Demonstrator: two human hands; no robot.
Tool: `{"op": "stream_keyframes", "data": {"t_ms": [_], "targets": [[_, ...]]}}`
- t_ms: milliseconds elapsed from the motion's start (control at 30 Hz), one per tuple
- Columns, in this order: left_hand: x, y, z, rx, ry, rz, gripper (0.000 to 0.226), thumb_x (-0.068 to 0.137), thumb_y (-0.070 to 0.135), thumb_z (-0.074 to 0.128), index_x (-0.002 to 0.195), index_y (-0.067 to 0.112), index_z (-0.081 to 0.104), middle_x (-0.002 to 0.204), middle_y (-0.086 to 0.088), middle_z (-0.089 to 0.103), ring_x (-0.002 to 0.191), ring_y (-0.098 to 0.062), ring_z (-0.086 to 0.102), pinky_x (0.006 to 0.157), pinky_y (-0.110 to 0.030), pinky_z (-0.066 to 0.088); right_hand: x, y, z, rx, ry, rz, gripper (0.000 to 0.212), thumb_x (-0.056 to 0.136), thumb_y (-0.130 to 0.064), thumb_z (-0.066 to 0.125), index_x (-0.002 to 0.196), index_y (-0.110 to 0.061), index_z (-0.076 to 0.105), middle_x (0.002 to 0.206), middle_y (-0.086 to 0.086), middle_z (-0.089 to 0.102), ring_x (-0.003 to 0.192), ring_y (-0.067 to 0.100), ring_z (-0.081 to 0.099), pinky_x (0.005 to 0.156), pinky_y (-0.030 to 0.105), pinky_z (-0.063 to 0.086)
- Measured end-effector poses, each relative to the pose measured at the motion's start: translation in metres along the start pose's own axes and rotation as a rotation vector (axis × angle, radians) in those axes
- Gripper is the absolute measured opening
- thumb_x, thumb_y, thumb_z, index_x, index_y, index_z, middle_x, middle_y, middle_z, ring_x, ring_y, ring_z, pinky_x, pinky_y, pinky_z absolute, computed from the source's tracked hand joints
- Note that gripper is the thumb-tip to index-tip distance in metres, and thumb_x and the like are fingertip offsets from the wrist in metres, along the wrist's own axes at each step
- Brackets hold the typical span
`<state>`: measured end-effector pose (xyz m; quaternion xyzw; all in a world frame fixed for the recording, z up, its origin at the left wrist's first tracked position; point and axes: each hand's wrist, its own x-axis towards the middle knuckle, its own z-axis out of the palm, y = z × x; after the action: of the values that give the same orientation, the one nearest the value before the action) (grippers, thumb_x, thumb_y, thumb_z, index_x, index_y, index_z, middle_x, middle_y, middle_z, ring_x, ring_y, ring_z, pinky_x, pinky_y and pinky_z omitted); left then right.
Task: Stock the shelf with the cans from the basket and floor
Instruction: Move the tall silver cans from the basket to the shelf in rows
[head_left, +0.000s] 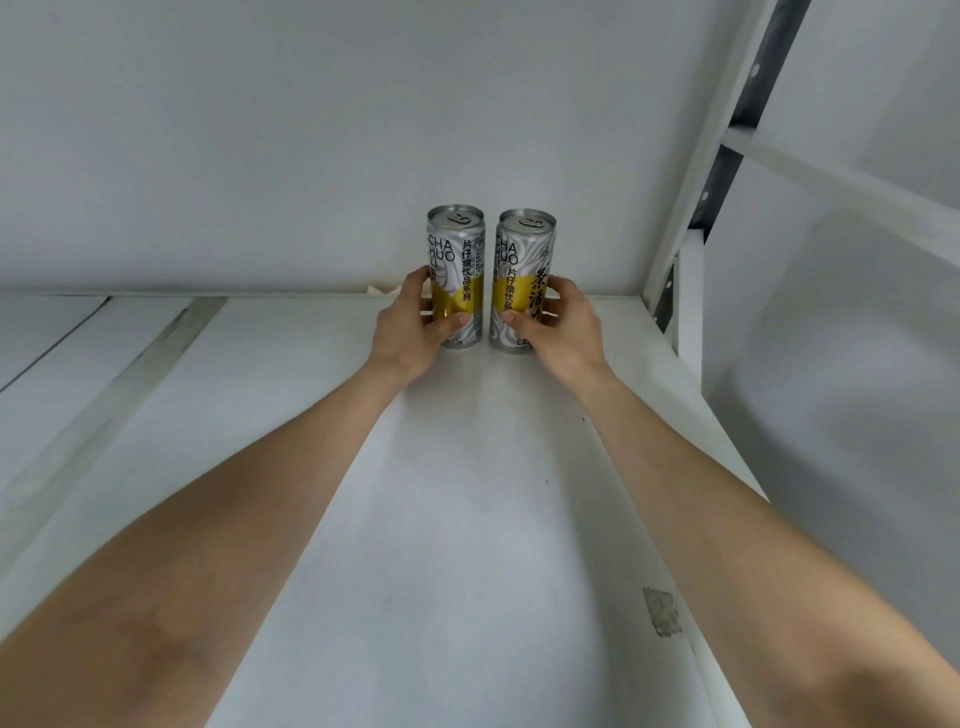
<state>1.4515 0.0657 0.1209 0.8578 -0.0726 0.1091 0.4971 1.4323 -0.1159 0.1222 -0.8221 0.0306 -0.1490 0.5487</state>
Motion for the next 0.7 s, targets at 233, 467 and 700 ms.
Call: {"op": "stream_keyframes", "data": {"t_ms": [233,467,700], "targets": [[-0.033,-0.008,-0.022,0.452,0.044,0.085,0.078,0.088,0.047,0.059,0.147,0.009,0.026,0.150,-0.016,0.035,0.137,-0.034,0.032,0.107,-0.046,0.034,-0.041,-0.010,-0.004,-0.431,0.064,-0.100,0.079,0.092,-0.051,0.056,0.153,-0.015,0.020,0.150,0.012,0.041,0.134,0.031,0.043,0.102,0.049,0.041],[-0.093,0.009,-0.050,0.815,0.032,0.174,0.070,0.095,0.056,0.036,0.150,0.014,0.022,0.158,-0.012,0.018,0.147,-0.028,0.009,0.116,-0.056,0.010,-0.096,-0.032,-0.018,-0.843,0.109,-0.205,0.072,0.097,-0.054,0.040,0.154,-0.017,0.017,0.160,0.015,0.021,0.146,0.033,0.023,0.114,0.054,0.024],[-0.167,0.033,-0.085,0.935,0.019,0.216,0.069,0.093,0.059,0.027,0.150,0.021,0.021,0.159,-0.011,0.017,0.147,-0.029,0.007,0.112,-0.062,0.003,-0.172,-0.057,-0.027,-1.016,0.081,-0.227,0.074,0.095,-0.057,0.039,0.155,-0.020,0.015,0.162,0.015,0.017,0.148,0.033,0.017,0.114,0.059,0.012]]}}
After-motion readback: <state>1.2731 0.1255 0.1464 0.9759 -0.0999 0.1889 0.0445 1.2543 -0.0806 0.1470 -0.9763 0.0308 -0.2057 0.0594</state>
